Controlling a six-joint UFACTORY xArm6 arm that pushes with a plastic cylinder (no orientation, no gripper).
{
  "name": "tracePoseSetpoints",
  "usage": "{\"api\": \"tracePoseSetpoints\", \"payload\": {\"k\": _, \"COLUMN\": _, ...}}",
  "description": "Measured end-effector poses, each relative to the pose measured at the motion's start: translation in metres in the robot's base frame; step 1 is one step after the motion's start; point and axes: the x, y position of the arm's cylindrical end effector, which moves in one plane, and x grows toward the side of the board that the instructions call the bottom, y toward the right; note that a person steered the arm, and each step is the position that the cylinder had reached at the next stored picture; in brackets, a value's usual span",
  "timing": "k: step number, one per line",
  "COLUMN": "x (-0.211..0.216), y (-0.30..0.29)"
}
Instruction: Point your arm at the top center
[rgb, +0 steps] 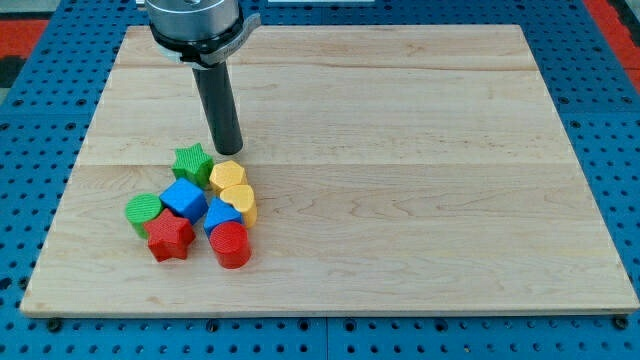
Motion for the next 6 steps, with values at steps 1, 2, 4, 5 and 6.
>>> {"api": "tracePoseSetpoints", "payload": {"k": 1, "x": 0.0, "y": 0.0}}
{"api": "tracePoseSetpoints", "payload": {"k": 2, "x": 0.0, "y": -0.006}}
{"api": "tracePoseSetpoints", "payload": {"k": 4, "x": 0.0, "y": -0.012}}
{"api": "tracePoseSetpoints", "payload": {"k": 5, "x": 0.0, "y": -0.016}}
{"api": "tracePoseSetpoints", "payload": {"k": 6, "x": 0.0, "y": -0.02}}
